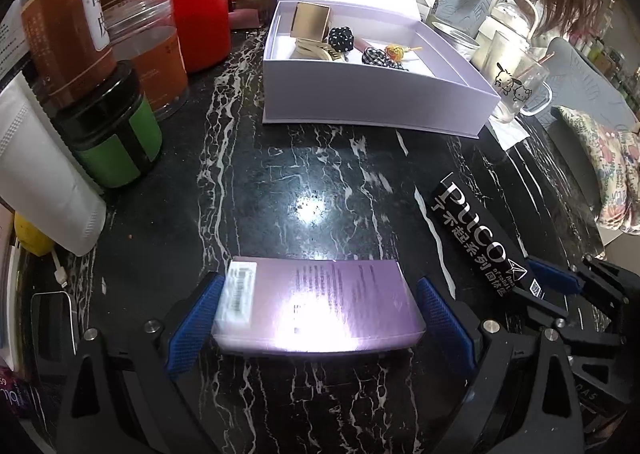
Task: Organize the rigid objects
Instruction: 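Grasp the black PUCO box with the right gripper while the left gripper holds the purple package, then carry the purple package and black box over the lavender box with both grippers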
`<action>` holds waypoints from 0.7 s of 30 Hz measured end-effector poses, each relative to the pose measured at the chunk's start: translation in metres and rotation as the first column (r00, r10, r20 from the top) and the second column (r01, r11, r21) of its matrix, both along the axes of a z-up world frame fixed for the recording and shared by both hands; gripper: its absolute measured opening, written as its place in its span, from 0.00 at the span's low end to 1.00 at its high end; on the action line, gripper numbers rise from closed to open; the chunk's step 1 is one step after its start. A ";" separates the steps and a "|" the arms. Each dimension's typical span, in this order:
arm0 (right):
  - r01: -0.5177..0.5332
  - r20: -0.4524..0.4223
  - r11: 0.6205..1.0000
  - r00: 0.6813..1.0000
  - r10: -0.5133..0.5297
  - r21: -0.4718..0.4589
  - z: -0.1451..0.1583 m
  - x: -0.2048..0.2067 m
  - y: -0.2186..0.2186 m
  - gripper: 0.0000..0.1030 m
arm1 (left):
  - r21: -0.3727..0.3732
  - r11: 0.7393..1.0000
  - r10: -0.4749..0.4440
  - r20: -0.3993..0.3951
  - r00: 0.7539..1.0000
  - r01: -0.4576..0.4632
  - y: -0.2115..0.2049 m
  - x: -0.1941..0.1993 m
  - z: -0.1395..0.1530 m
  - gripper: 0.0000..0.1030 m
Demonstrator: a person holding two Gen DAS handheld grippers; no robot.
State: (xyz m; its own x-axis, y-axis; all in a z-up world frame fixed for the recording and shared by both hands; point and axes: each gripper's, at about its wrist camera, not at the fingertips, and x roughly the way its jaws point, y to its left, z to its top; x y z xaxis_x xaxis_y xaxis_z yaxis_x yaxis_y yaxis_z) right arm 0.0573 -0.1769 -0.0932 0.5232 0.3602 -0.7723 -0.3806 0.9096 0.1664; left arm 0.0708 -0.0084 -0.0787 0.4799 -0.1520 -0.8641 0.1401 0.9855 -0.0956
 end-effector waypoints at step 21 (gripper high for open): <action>-0.005 -0.051 1.000 0.999 0.006 0.008 -0.009 0.022 0.028 0.18 | 0.003 1.000 -0.011 -0.084 0.996 0.011 0.001 0.004 -0.013 0.95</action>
State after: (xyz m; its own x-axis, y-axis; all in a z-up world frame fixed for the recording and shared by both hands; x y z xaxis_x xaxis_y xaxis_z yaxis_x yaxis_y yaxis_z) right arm 0.0796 -0.1489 -0.1019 0.4808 0.3688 -0.7955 -0.3763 0.9062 0.1927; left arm 0.0749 -0.0078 -0.0915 0.4039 -0.1537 -0.9018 0.1425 0.9843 -0.1039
